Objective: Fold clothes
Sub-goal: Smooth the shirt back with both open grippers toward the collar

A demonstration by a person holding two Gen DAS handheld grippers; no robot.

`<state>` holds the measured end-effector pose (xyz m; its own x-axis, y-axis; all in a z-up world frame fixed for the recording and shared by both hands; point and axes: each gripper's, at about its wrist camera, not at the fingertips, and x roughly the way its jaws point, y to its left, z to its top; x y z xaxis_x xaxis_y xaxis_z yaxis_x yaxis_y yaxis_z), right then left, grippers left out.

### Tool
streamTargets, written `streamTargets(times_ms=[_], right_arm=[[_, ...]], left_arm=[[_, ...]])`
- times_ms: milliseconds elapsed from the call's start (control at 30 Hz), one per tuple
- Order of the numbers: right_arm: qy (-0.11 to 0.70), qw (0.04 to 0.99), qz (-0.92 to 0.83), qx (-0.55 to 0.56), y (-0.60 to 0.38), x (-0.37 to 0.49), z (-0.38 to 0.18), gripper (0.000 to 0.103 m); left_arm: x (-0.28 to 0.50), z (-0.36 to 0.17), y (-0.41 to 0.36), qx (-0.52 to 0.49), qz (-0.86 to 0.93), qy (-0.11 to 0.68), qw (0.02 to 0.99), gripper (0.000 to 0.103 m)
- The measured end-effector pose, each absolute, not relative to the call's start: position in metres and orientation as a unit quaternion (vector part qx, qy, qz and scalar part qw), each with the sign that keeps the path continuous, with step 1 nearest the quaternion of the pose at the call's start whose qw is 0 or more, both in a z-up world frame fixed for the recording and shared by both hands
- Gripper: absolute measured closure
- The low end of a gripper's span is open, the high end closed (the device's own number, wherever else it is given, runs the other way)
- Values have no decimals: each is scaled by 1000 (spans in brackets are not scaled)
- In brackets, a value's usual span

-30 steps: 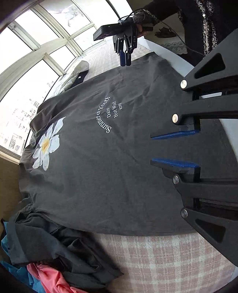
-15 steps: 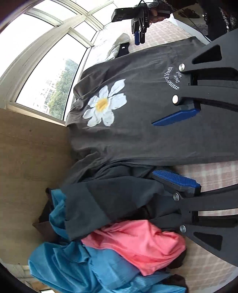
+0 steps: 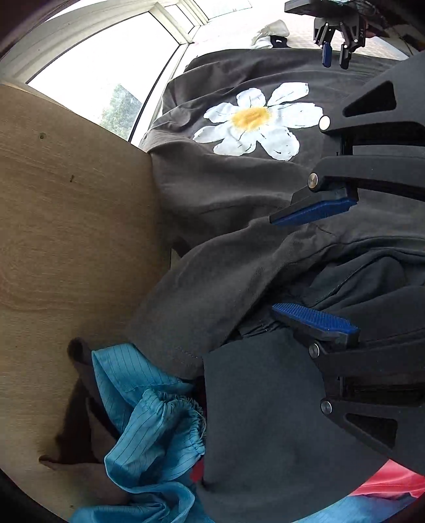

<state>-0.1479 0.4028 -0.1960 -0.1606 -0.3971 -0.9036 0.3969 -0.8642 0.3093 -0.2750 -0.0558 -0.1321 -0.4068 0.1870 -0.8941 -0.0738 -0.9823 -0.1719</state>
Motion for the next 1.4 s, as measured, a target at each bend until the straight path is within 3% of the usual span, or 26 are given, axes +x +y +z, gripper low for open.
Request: streamTargets(times_ms=[167, 467, 667, 833, 1000, 1100, 1133, 1267, 1400], right_arm=[[14, 270, -758, 594, 405, -147, -199, 63], [62, 277, -761, 583, 402, -138, -199, 61], [63, 265, -752, 601, 402, -145, -186, 60], [58, 263, -773, 575, 406, -159, -167, 58], [86, 242, -748, 612, 420, -171, -200, 58], [81, 243, -753, 606, 428, -169, -196, 58], [77, 242, -757, 602, 431, -168, -194, 58], [72, 261, -763, 587, 436, -152, -181, 58], [68, 297, -759, 575, 426, -134, -169, 58]], left_arm=[[-280, -133, -50, -528, 845, -28, 80, 101], [-254, -93, -99, -465, 879, -79, 69, 101], [-270, -129, -105, -515, 852, -65, 59, 101], [-243, -87, -103, -452, 887, -57, 74, 100], [-261, -136, -113, -522, 852, -36, 35, 99], [-258, -123, -116, -513, 856, -55, 36, 87], [-256, -116, -118, -510, 857, -66, 37, 75], [-226, -76, -122, -487, 871, -64, 35, 72], [-152, -57, -120, -479, 872, -72, 69, 60]])
